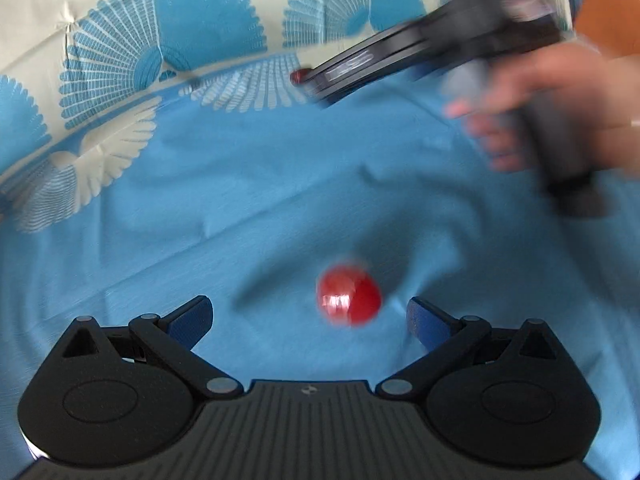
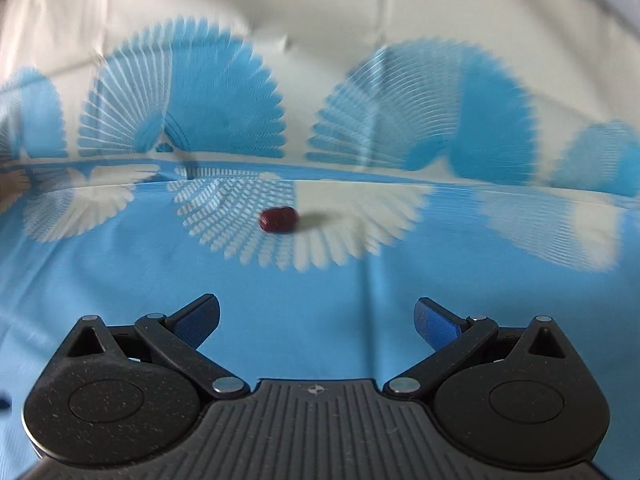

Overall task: Organize fruits
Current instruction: 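Move both grippers toward the last red fruit and dark red date, then grasp the wrapped red fruit with the left gripper while the right gripper grasps the date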

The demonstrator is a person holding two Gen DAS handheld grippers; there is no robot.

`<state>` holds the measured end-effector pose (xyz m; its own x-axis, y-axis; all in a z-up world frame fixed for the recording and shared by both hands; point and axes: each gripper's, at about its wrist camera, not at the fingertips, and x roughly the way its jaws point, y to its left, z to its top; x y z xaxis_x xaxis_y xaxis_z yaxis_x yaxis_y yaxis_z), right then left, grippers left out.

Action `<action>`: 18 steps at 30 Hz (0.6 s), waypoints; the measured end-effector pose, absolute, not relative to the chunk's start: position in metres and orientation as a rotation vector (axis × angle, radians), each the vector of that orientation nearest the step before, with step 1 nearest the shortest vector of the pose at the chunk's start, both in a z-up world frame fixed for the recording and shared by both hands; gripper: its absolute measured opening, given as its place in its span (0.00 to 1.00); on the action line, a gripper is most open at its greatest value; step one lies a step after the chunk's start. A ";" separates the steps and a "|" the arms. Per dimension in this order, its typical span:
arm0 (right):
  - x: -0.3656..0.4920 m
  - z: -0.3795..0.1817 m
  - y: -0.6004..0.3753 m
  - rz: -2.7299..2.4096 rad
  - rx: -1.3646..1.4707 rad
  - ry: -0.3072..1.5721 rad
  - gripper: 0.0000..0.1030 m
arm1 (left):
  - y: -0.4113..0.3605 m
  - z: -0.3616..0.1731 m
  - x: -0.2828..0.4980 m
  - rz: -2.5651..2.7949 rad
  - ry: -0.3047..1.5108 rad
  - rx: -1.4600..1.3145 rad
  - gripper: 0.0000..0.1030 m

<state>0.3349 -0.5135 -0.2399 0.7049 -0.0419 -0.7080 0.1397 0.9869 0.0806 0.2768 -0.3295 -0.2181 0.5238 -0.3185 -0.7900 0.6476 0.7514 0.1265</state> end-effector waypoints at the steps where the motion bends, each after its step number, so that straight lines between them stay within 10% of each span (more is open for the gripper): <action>1: 0.352 -0.248 -0.513 -0.099 0.137 0.783 0.99 | -0.328 -0.220 0.283 -0.610 0.857 0.418 1.00; 5: 0.395 -0.268 -0.507 -0.133 0.099 0.750 0.99 | -0.319 -0.220 0.293 -0.597 0.884 0.347 0.89; 7: 0.399 -0.269 -0.504 -0.111 0.077 0.725 0.87 | -0.315 -0.214 0.290 -0.627 0.860 0.346 0.33; 9: 0.394 -0.266 -0.503 -0.099 0.075 0.684 0.35 | -0.315 -0.208 0.287 -0.627 0.846 0.364 0.32; 18: 0.319 -0.221 -0.510 -0.205 0.105 0.693 0.31 | -0.274 -0.157 0.267 -0.530 0.840 0.291 0.32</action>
<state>0.3193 -0.5105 -0.2206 0.7501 -0.1523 -0.6436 0.2222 0.9746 0.0283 0.2667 -0.2737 -0.1569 0.5496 -0.3286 -0.7681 0.5518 0.8331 0.0385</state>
